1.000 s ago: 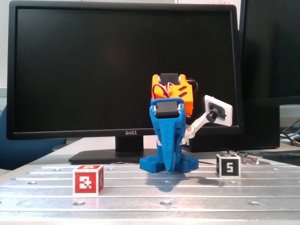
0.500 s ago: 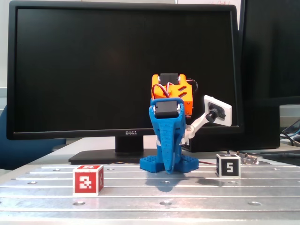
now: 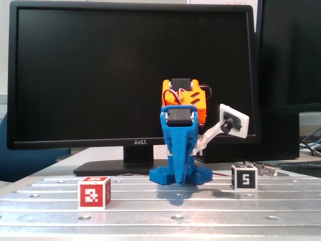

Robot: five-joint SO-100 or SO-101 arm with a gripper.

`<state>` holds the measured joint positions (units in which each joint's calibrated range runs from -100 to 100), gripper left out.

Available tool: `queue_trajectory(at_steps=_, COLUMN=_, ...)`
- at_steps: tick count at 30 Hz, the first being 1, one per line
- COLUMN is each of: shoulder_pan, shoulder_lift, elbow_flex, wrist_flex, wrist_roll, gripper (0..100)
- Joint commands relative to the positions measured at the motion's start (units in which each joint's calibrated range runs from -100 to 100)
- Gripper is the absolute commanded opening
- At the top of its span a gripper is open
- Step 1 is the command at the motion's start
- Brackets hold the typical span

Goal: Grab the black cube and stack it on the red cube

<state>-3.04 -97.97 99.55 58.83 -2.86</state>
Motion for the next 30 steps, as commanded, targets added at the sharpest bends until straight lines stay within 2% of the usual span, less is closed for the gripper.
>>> queue_trajectory(at_steps=1, shoulder_pan=0.0, shoulder_lift=-0.3, elbow_flex=0.0, wrist_flex=0.1, wrist_roll=0.2, gripper=1)
queue_trajectory(at_steps=11, shoulder_pan=0.0, shoulder_lift=-0.4, elbow_flex=-0.5, wrist_flex=0.0, wrist_roll=0.3, gripper=1)
queue_trajectory(at_steps=17, shoulder_pan=-0.1, shoulder_lift=3.2, elbow_flex=-6.2, wrist_flex=1.2, wrist_roll=0.4, gripper=1)
queue_trajectory(at_steps=30, shoulder_pan=-1.9, shoulder_lift=34.1, elbow_flex=-29.7, wrist_flex=1.7, wrist_roll=0.1, gripper=1)
